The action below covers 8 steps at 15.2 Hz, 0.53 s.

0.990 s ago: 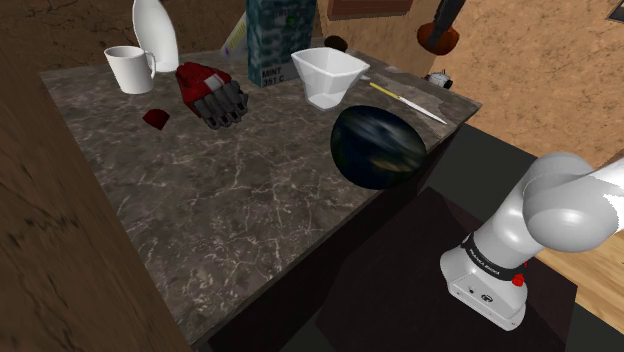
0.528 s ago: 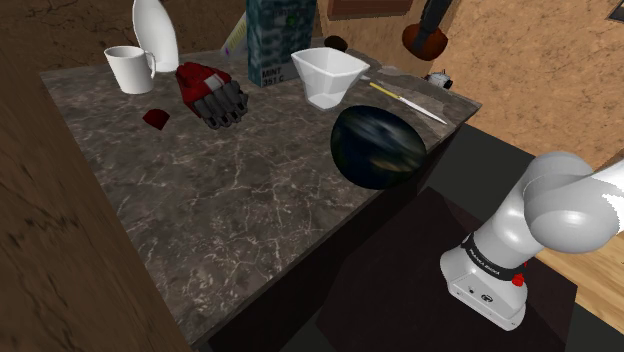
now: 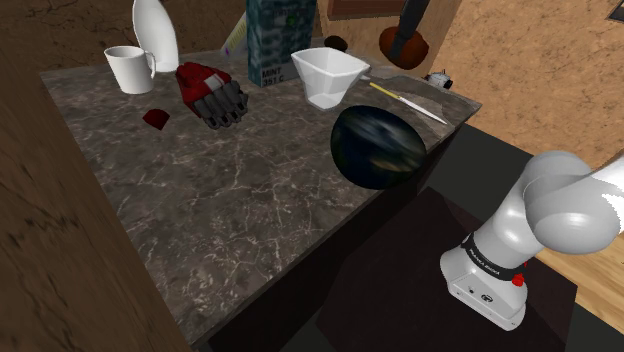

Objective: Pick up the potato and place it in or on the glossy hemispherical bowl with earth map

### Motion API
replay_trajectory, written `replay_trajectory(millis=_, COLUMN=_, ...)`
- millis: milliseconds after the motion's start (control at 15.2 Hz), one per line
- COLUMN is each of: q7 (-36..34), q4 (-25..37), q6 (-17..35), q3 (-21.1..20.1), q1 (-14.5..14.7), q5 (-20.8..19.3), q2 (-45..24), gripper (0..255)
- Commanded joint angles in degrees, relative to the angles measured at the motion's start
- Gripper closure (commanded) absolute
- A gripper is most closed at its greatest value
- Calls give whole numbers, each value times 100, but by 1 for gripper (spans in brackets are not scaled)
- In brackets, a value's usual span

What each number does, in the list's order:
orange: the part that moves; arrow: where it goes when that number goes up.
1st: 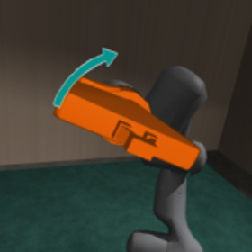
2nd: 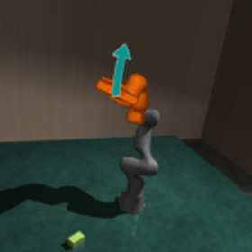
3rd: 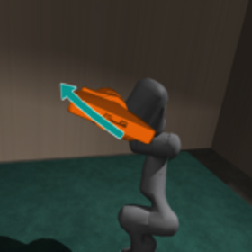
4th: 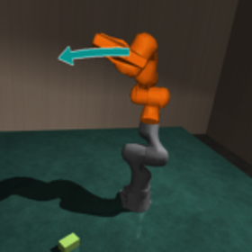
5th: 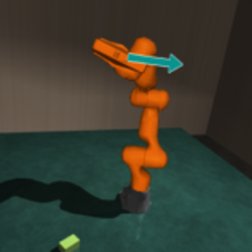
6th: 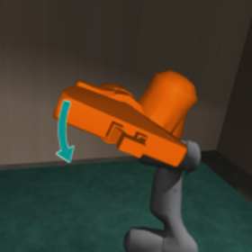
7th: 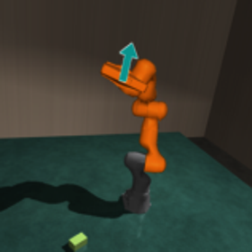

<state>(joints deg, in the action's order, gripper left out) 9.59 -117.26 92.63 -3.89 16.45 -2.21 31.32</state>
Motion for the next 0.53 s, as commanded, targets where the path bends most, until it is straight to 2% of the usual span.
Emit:
replay_trajectory(millis=0, q7=-295, q4=121, q6=-38, q3=-235, q1=76, q5=83, q2=-97, gripper=255)
replay_trajectory(millis=264, q7=-852, q4=431, q6=-52, q3=-685, q1=205, q5=196, q2=-413, gripper=255)
replay_trajectory(millis=462, q7=-899, q4=259, q6=97, q3=-722, q1=220, q5=212, q2=-391, gripper=255)
